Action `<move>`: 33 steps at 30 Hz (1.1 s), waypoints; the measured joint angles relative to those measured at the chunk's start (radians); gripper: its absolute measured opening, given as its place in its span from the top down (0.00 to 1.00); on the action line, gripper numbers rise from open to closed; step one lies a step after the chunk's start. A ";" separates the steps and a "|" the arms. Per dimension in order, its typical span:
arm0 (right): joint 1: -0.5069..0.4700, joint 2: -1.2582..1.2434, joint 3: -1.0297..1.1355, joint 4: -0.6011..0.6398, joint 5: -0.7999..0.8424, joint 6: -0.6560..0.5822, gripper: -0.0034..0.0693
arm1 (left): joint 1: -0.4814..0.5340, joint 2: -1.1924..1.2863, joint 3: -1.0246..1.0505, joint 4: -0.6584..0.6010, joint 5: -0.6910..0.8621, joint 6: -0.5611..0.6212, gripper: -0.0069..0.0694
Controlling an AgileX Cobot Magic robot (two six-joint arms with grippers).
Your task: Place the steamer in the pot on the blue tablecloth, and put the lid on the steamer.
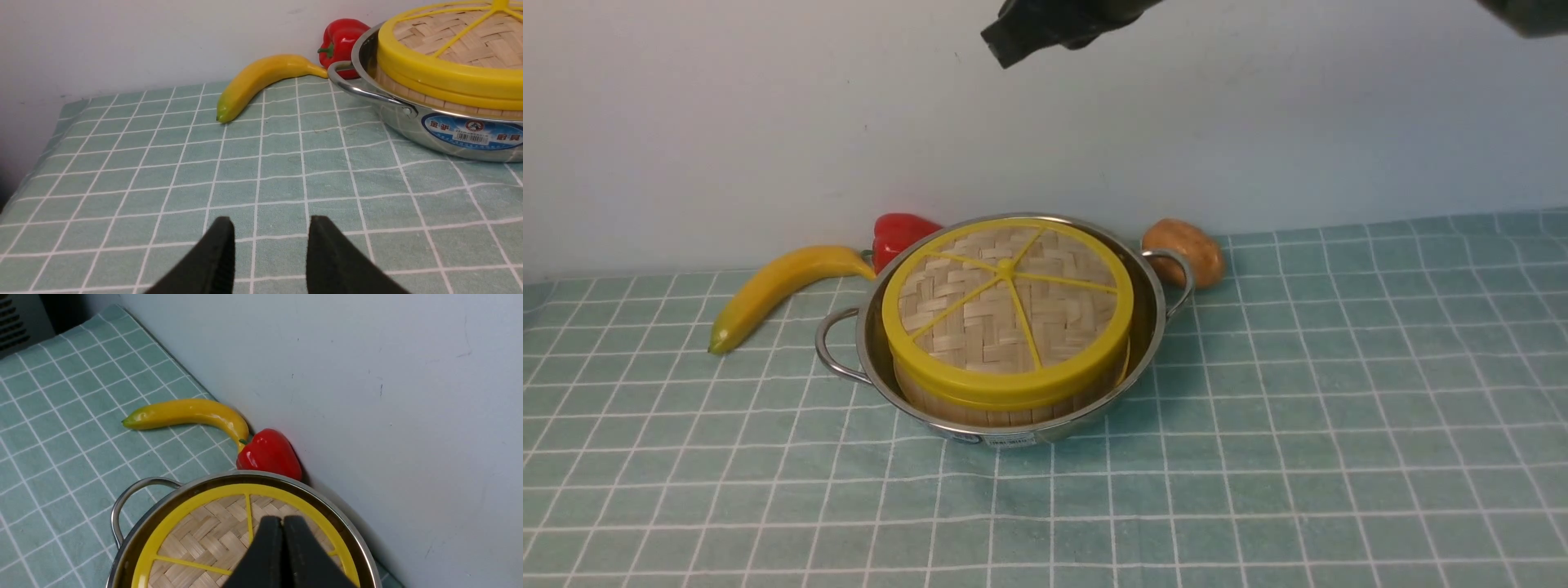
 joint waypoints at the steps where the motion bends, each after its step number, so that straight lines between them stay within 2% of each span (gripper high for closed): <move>1: 0.000 0.000 0.000 0.010 -0.005 0.000 0.97 | 0.000 0.000 0.000 0.000 0.000 0.000 0.59; 4: 0.000 0.000 0.000 0.063 -0.037 0.000 0.97 | 0.000 0.000 0.000 0.000 0.000 0.000 0.59; 10: 0.000 0.000 0.000 0.247 -0.172 0.000 0.96 | 0.000 0.000 0.000 0.000 0.000 0.000 0.59; 14: 0.000 0.000 0.000 0.310 -0.200 0.000 0.96 | 0.000 0.000 0.000 0.000 0.000 0.000 0.59; 26: 0.000 0.000 0.000 0.334 -0.197 0.007 0.93 | 0.000 0.000 0.000 0.000 0.000 0.000 0.59; 33: -0.003 0.000 0.000 0.230 -0.084 0.026 0.91 | 0.000 0.000 0.000 0.000 0.000 0.000 0.59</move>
